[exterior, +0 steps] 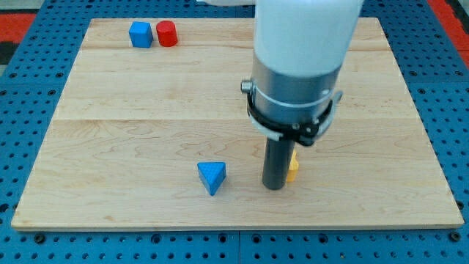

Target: Push the yellow heart towards the group of the blocks

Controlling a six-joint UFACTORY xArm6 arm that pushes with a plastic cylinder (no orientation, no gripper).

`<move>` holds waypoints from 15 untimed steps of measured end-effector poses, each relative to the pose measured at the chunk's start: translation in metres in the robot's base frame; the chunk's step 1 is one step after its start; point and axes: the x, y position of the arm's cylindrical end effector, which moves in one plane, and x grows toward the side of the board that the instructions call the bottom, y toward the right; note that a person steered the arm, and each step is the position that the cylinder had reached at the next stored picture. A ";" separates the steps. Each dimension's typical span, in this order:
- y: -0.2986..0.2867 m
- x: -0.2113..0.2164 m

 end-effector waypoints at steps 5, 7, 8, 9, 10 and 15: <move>0.022 -0.030; 0.020 -0.073; 0.018 -0.090; 0.017 -0.066; 0.029 -0.037; 0.062 -0.069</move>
